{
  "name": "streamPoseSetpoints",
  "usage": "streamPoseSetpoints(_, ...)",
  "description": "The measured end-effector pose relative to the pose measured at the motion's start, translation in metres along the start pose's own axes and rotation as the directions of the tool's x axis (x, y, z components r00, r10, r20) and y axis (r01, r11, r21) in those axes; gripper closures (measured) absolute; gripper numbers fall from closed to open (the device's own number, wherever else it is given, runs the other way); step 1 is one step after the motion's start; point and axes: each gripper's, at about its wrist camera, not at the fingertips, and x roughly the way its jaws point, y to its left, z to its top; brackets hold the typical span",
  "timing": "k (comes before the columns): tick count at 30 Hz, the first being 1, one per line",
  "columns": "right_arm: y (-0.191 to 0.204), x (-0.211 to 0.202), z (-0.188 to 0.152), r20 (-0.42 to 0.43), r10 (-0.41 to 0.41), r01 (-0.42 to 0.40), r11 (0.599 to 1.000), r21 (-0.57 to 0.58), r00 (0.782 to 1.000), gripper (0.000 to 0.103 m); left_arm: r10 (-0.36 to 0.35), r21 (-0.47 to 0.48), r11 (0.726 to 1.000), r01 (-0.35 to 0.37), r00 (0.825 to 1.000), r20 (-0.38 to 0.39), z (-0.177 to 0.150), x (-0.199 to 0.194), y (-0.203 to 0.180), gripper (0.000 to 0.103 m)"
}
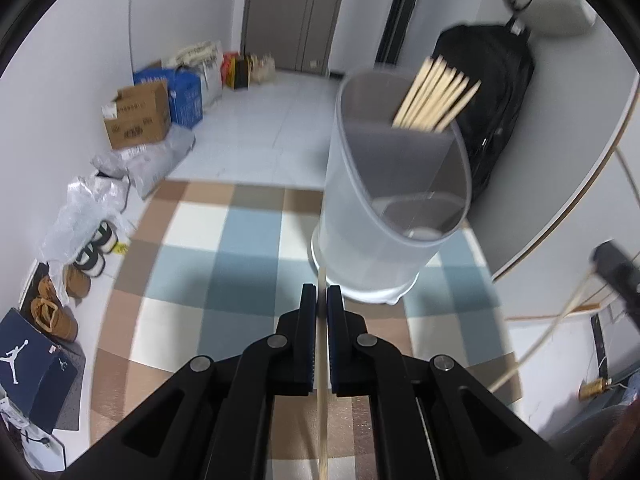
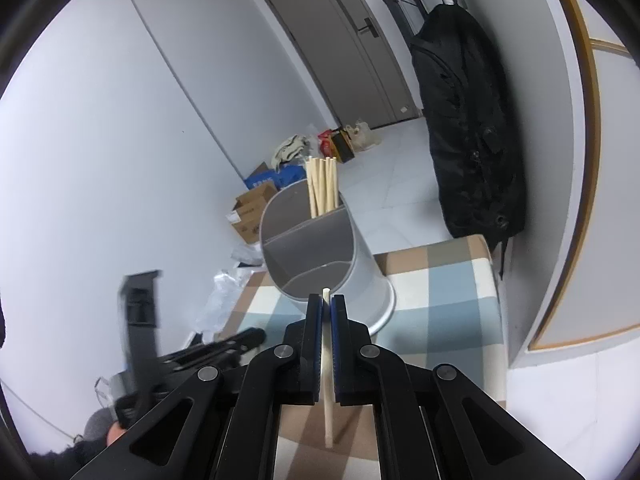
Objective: Organize utensils
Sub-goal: 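Carry both chopsticks over the white holder and release them inside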
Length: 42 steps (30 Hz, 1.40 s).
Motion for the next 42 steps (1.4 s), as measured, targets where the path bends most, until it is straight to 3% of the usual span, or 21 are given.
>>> streamPoseSetpoints(7,0.01,-0.007,-0.005,0.035,0.007,-0.007,1.0,-0.016,0.999,0.099,-0.036,0.004,0.999,0.036,0.996,0.081,0.014,-0.018,0.005,0.102)
streamPoseSetpoints(23,0.05,-0.01,0.015,0.077,0.013,-0.005,0.994,-0.109,0.997,0.099,-0.099,0.108,0.991,0.083,0.983,0.154,0.041,-0.072,-0.01,0.102)
streamPoseSetpoints(42,0.071,-0.009,0.115,0.175,0.04,-0.015,0.989,-0.144,0.984,0.099,-0.145,0.12,0.985,0.121,0.965,0.218,0.124,-0.102,-0.016,0.102)
